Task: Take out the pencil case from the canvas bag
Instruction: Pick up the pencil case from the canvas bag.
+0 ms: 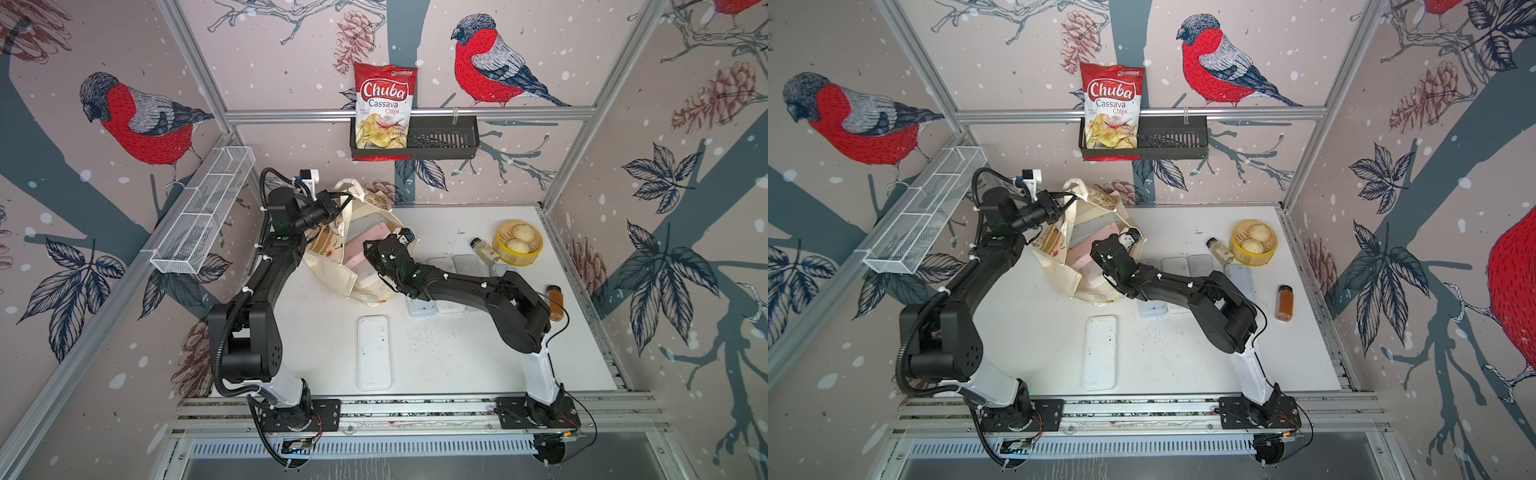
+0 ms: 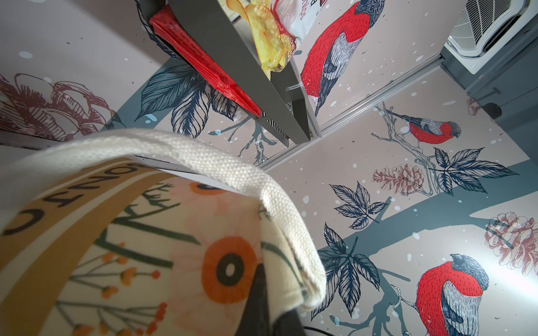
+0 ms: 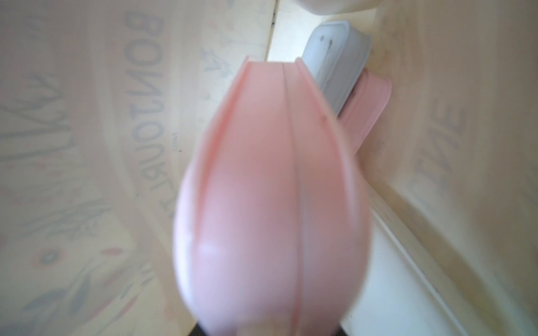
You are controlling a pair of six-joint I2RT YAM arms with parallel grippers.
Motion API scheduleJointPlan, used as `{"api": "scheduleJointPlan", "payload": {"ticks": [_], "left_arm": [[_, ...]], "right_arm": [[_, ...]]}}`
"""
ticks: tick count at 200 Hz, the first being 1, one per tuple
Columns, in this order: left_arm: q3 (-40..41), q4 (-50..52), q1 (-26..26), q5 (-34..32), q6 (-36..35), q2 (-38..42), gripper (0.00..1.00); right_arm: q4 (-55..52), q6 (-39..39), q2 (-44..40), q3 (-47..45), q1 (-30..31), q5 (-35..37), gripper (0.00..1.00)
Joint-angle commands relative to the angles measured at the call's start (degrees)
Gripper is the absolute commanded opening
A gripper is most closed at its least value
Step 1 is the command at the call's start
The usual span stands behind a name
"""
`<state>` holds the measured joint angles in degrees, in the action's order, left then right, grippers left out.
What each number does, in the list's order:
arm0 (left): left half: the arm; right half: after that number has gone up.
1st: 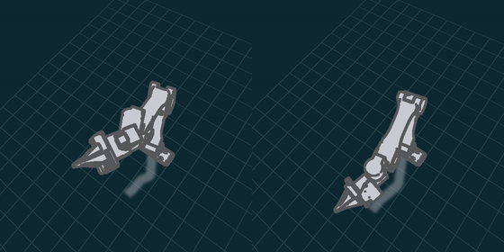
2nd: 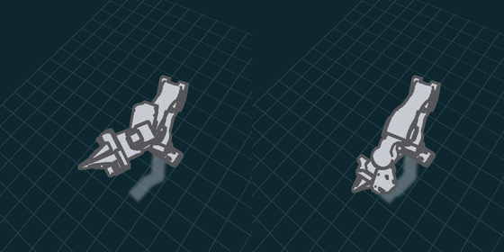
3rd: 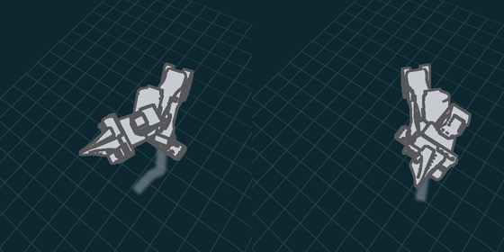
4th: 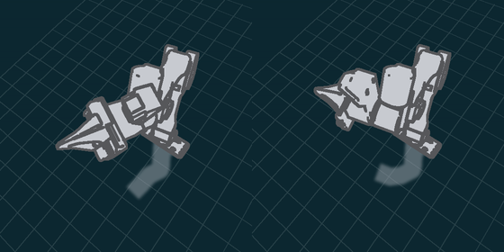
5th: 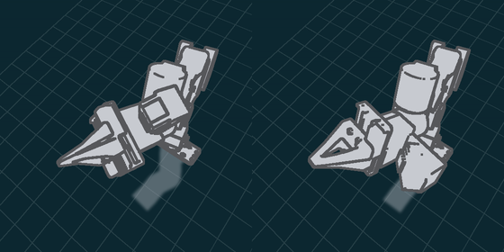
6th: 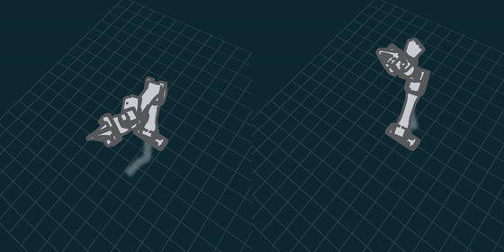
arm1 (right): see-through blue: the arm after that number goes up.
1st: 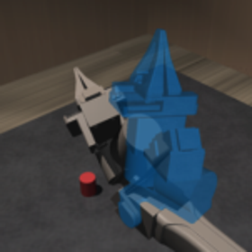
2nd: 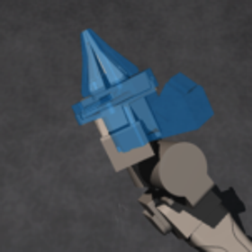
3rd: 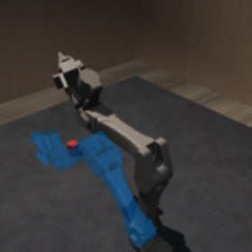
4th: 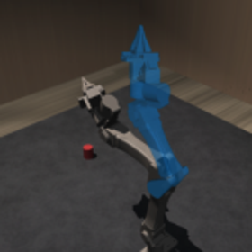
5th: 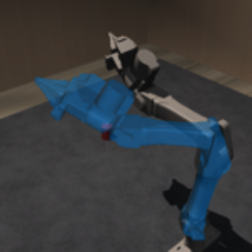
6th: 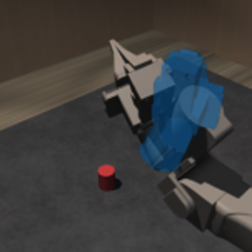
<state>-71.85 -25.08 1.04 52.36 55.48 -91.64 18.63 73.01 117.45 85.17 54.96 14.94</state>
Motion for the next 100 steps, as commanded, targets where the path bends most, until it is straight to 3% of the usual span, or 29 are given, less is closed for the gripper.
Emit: {"api": "scheduleJointPlan", "payload": {"ticks": [1,100], "left_arm": [[-0.52,-4.27,0.43,0.52,-0.13,0.01,0.00],[-0.39,-4.89,0.71,0.88,0.20,-0.36,0.00]], "right_arm": [[-1.24,-7.04,-2.20,1.26,-0.26,-0.34,0.20],[-10.27,-15.86,-7.47,2.43,-2.45,-6.24,0.19]]}}
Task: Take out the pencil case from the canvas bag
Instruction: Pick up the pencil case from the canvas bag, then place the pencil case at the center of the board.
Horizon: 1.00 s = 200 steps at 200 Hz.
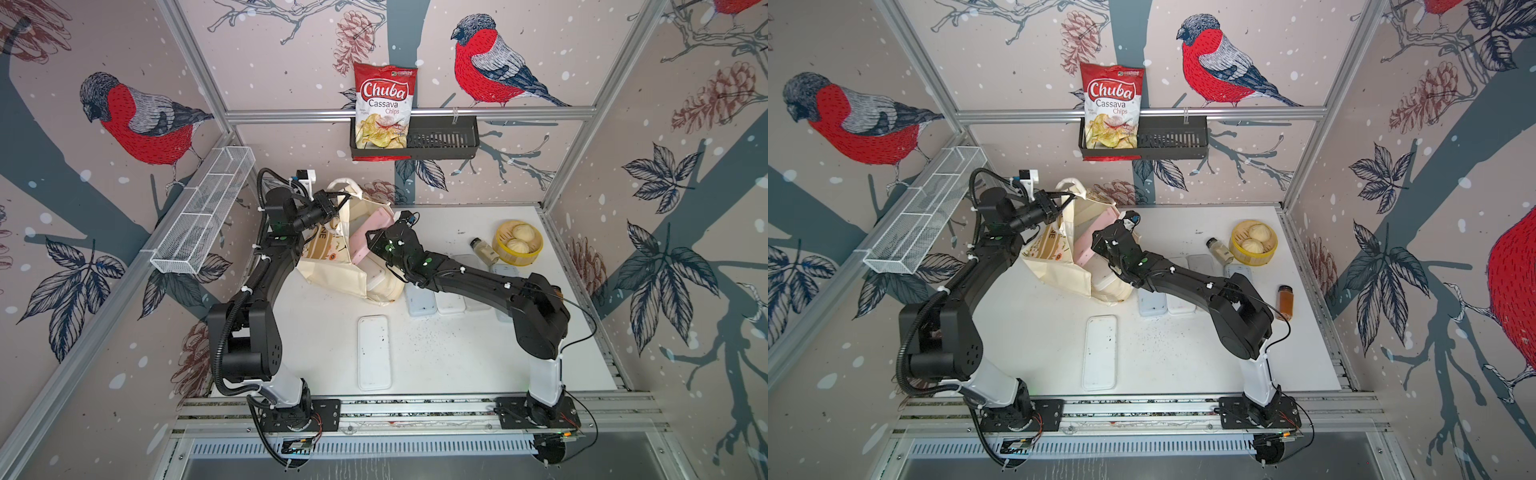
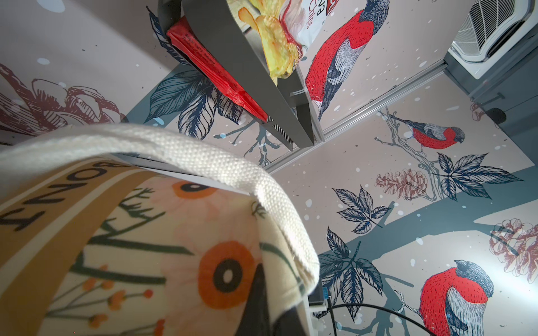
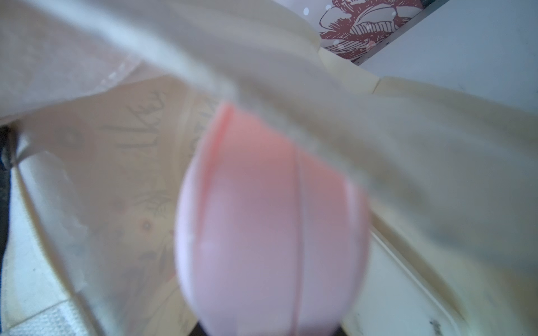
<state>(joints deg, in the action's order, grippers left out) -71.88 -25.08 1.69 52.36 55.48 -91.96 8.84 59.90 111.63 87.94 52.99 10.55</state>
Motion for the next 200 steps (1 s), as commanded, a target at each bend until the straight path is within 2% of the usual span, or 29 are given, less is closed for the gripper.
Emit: {"api": "scheduleJointPlan", "payload": {"ticks": [1,105,148,200], "left_arm": [[-0.37,-4.89,0.02,0.85,0.22,-0.05,0.00],[-0.35,-5.57,1.41,1.30,0.74,-0.76,0.00],[-0.31,-6.02,1.46,1.47,1.11,-0.68,0.00],[0.14,-7.48,1.47,1.83,2.09,-1.28,0.00]], "right_arm": [[-0.53,-2.76,-1.80,-0.37,-0.50,-1.98,0.19],[-6.11,-12.84,-9.37,1.04,-1.47,-12.10,0.19],[-5.97,-15.49,-14.61,-4.30,-2.72,-18.89,0.18],[-3.74,-18.54,-25.15,-14.67,-2.46,-20.02,0.18]]}}
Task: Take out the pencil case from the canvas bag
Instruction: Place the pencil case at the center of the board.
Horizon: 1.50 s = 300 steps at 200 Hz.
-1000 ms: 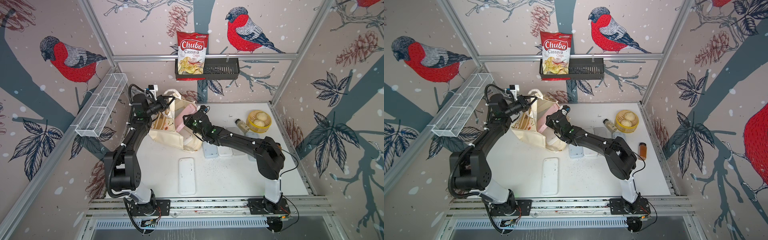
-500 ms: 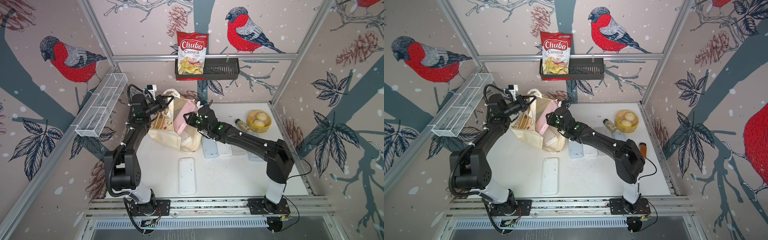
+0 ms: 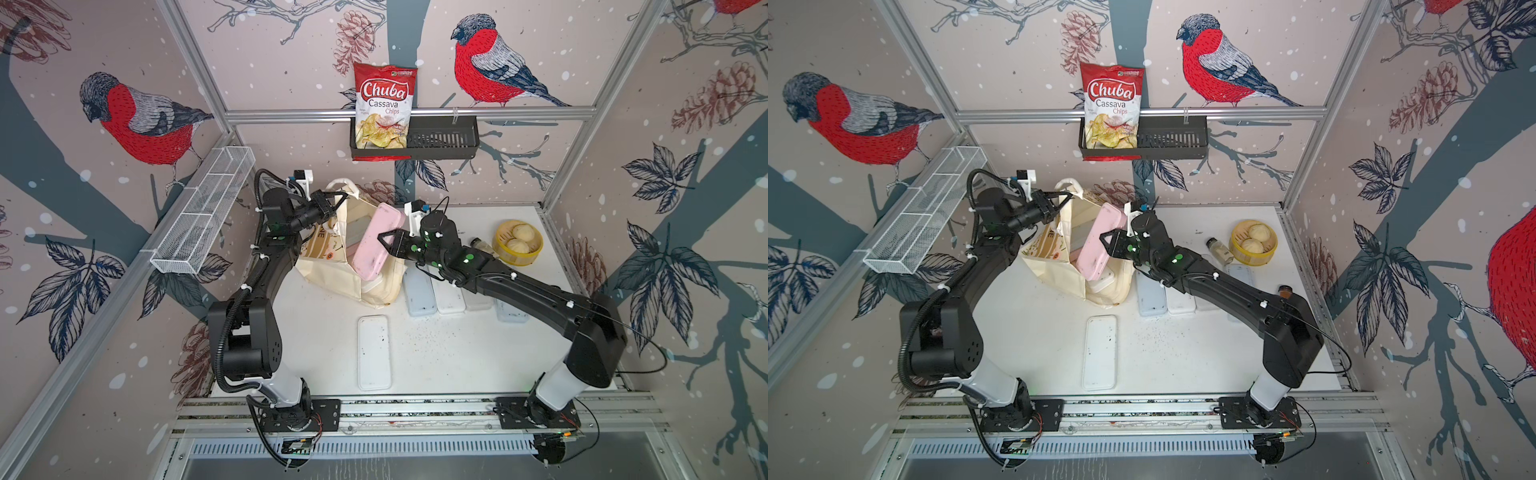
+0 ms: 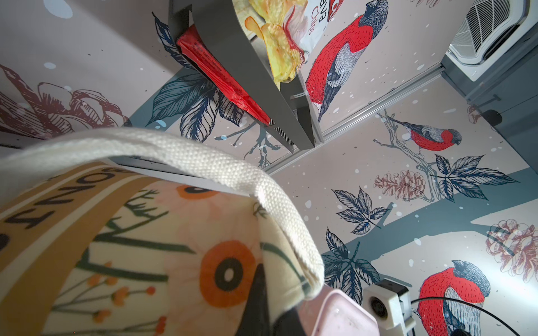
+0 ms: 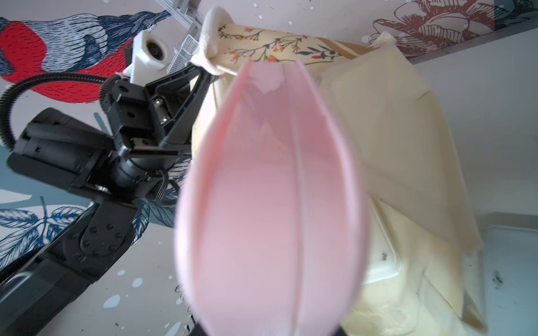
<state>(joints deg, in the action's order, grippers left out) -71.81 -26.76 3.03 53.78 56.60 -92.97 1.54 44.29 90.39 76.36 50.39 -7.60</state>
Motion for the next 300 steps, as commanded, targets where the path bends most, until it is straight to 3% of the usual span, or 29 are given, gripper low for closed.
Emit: {"api": "scheduleJointPlan", "payload": {"ticks": [1,58,112,234,300], "left_arm": [[0.09,-5.78,0.09,0.39,0.97,-0.28,0.00],[-0.01,-5.78,0.07,0.55,0.71,-0.46,0.00],[-0.11,-5.58,0.05,0.57,0.49,-0.45,0.00],[-0.26,-4.27,-0.02,0.32,-0.61,-0.94,0.00],[-0.17,-4.16,-0.04,0.12,-0.70,-1.25,0.00]], "right_arm": [[3.51,-3.00,-4.12,-3.25,0.15,-1.89,0.18],[-4.56,-10.41,-12.29,-8.05,0.10,-6.53,0.18],[-13.26,-12.77,-18.34,-15.45,-0.05,-8.27,0.18],[-25.46,-11.67,-11.69,-20.82,0.06,-14.60,0.19],[-23.16,-8.11,-9.02,-24.58,0.37,-18.68,0.20]]}}
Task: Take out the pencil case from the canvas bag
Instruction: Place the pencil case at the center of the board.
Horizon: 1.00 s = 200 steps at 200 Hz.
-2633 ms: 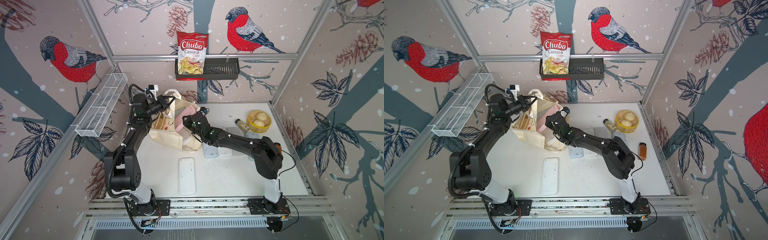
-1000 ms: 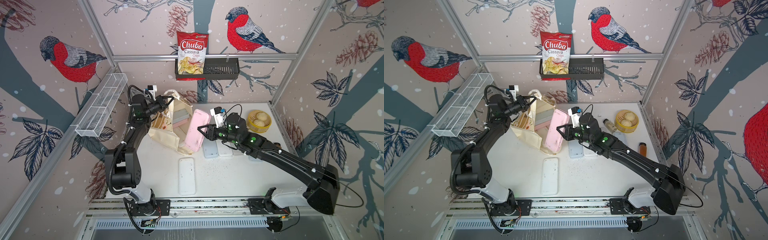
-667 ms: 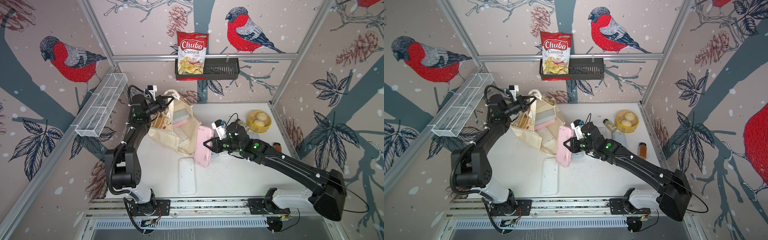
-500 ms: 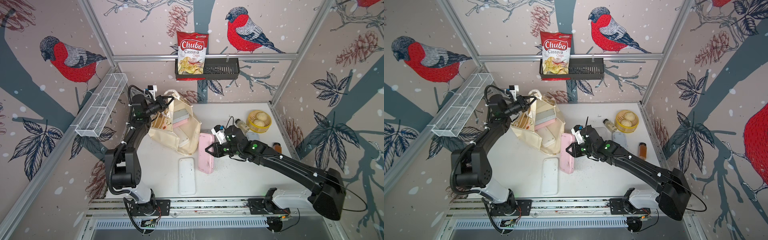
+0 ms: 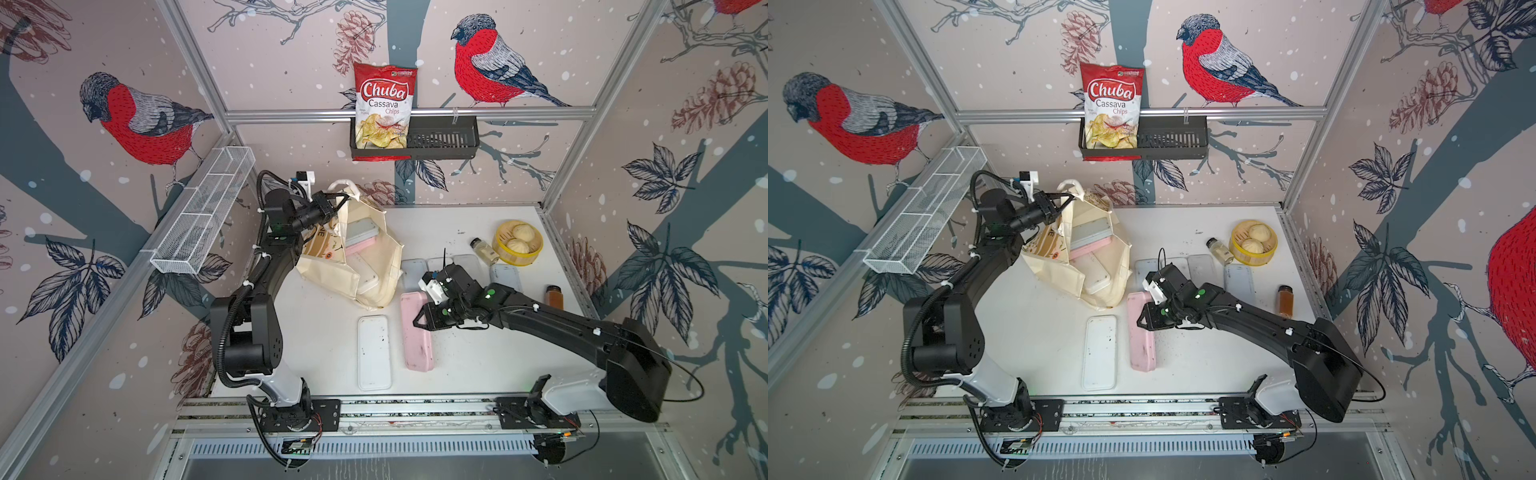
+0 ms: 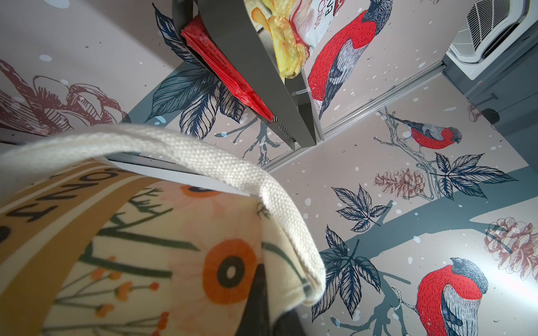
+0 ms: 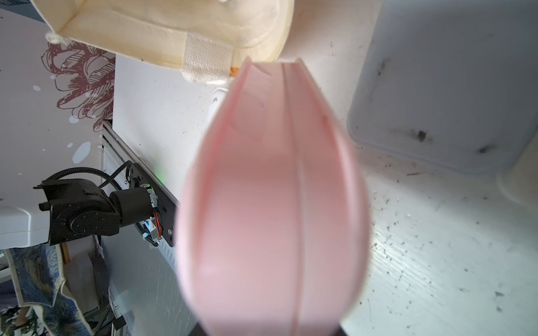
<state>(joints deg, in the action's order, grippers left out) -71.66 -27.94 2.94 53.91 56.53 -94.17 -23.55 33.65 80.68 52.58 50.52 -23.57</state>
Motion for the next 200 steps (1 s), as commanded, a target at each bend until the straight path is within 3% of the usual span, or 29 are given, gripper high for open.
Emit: {"api": "scheduleJointPlan", "payload": {"ticks": [1,79,131,200], "left_arm": [[-0.33,-3.03,0.09,0.02,-0.59,-0.05,0.00],[-0.32,-2.95,-0.03,-0.03,-0.72,-0.31,0.00],[-0.33,-2.83,-0.86,0.07,-0.96,-0.62,0.00],[-1.04,-1.94,-1.10,0.41,-2.39,0.04,0.00]], "right_arm": [[1.98,2.59,0.74,-0.89,0.26,-2.75,0.20],[6.25,8.51,5.65,-3.62,2.22,-5.42,0.22],[4.15,7.28,11.05,-0.62,1.88,-7.88,0.24],[4.08,7.44,11.13,-0.28,-0.49,-8.61,0.25]]}}
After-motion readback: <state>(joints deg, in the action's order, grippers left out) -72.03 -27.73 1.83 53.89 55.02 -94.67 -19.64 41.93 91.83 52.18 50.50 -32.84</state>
